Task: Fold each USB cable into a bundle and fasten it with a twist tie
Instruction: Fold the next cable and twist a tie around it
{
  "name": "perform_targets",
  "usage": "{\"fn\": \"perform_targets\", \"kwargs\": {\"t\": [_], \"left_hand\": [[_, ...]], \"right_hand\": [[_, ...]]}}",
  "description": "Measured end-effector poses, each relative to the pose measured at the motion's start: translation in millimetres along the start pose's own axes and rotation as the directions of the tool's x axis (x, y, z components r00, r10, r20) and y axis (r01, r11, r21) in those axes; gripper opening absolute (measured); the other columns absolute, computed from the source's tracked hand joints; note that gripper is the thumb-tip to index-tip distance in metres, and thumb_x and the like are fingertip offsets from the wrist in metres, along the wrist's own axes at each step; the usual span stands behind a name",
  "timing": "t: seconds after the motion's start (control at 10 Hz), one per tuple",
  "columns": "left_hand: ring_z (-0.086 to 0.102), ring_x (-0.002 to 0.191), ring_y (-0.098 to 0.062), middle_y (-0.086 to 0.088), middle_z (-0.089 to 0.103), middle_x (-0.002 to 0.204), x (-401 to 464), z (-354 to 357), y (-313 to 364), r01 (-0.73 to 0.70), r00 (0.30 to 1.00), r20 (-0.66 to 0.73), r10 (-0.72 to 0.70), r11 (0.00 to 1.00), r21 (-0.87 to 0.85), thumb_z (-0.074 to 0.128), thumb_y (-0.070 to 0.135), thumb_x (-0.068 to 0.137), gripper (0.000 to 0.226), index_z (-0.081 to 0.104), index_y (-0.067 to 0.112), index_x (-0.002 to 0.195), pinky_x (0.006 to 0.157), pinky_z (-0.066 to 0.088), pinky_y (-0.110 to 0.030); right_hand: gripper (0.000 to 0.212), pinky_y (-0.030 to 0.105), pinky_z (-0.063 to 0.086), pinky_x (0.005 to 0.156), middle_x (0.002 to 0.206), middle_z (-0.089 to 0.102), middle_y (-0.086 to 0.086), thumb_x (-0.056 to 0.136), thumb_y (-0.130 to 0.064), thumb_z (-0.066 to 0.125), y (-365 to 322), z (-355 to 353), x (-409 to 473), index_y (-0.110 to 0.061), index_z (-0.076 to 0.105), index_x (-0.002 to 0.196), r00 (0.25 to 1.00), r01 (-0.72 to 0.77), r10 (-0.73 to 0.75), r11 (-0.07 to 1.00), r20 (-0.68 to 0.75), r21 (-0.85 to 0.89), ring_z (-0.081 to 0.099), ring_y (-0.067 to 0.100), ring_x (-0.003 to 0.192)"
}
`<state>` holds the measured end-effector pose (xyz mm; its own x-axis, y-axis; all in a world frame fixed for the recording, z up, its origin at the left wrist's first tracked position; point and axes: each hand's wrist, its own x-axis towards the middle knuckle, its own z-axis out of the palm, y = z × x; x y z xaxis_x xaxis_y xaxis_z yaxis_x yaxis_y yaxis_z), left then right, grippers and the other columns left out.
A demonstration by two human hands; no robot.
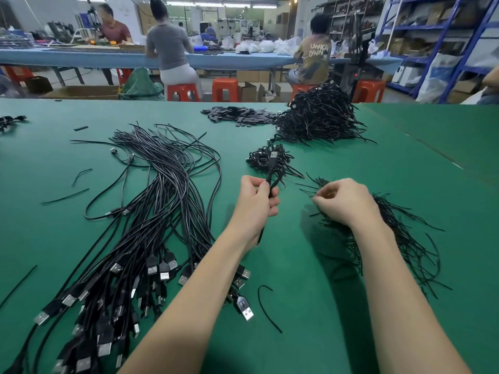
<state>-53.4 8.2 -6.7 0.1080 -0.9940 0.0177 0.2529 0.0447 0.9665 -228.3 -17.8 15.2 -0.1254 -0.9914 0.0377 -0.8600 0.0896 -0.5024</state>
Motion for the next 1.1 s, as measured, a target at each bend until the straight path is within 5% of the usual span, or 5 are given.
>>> {"fn": "perform_targets", "kwargs": {"t": [0.2,0.9,1.1], "left_hand": [[0.039,0.049,-0.005,-0.004,0.048,0.078,-2,-1,-1,0.022,1.0,0.008,-0.021,0.999,-0.035,0.031,0.005,0.104,0.016,0.033,0.016,0.093,0.043,0.028,-0.017],[0.039,0.049,-0.006,-0.006,0.049,0.077,-2,4,-4,0.012,1.0,0.025,-0.011,1.0,-0.009,0.033,0.004,0.105,0.016,0.034,0.015,0.093,0.042,0.028,-0.017],[0.039,0.051,-0.007,-0.005,0.05,0.077,-3,4,-2,0.009,1.0,0.024,-0.009,1.0,0.002,0.033,0.005,0.105,0.015,0.034,0.014,0.094,0.042,0.029,-0.017]], "right_hand": [[0.021,0.03,0.045,0.076,0.11,0.071,0.002,0.081,-0.029,0.076,6,7,2,-0.032,0.076,0.102,0.986,-0.153,0.161,0.977,0.04,-0.147,0.062,0.028,0.096],[0.02,0.033,0.051,0.074,0.103,0.071,0.003,0.098,-0.028,0.055,5,12,5,-0.022,0.073,0.101,0.998,-0.045,0.037,0.986,-0.05,-0.161,0.065,0.029,0.094],[0.014,0.032,0.053,0.079,0.102,0.071,-0.002,0.086,-0.031,0.071,5,9,1,-0.026,0.075,0.099,0.989,-0.07,0.1,0.964,0.107,-0.257,0.066,0.024,0.096]]}}
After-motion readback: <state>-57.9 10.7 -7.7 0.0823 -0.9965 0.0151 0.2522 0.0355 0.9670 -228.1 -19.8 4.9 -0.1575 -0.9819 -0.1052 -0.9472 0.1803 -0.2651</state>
